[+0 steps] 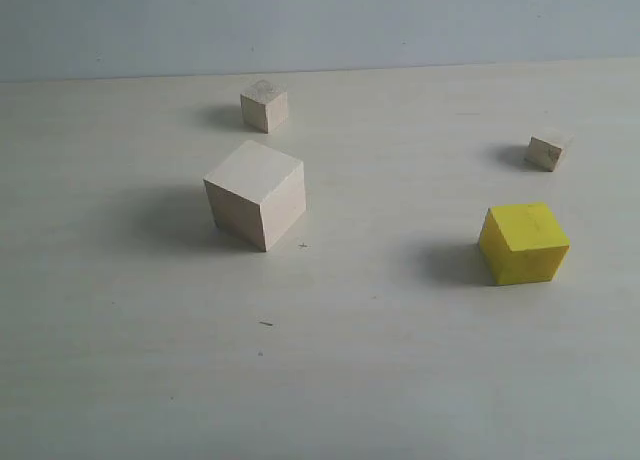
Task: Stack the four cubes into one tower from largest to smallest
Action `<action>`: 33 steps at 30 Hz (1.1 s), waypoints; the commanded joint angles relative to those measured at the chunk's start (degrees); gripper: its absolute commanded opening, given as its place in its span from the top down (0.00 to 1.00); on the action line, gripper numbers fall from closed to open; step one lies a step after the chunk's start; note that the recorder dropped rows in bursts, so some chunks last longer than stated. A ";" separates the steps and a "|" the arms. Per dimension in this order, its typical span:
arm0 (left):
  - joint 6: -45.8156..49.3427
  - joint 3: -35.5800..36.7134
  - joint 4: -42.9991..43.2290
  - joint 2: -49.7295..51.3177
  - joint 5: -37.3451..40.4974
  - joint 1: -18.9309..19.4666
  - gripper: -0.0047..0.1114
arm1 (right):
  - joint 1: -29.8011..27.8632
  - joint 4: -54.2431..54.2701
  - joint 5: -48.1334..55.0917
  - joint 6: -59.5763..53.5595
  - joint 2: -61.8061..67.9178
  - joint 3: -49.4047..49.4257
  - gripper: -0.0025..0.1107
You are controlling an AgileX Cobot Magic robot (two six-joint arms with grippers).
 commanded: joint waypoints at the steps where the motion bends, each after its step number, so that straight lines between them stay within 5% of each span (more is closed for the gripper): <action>1: 0.09 -0.05 0.09 -0.34 -0.41 0.06 0.96 | 0.06 0.21 -0.71 -0.33 -0.28 0.28 0.98; 17: 0.09 -2.85 0.29 0.11 1.85 -0.01 0.96 | 0.06 0.21 -0.71 -0.33 -0.28 0.28 0.98; 33: 0.09 -14.33 0.29 15.55 1.85 -2.52 0.96 | 0.06 0.21 -0.71 -0.23 -0.28 0.28 0.98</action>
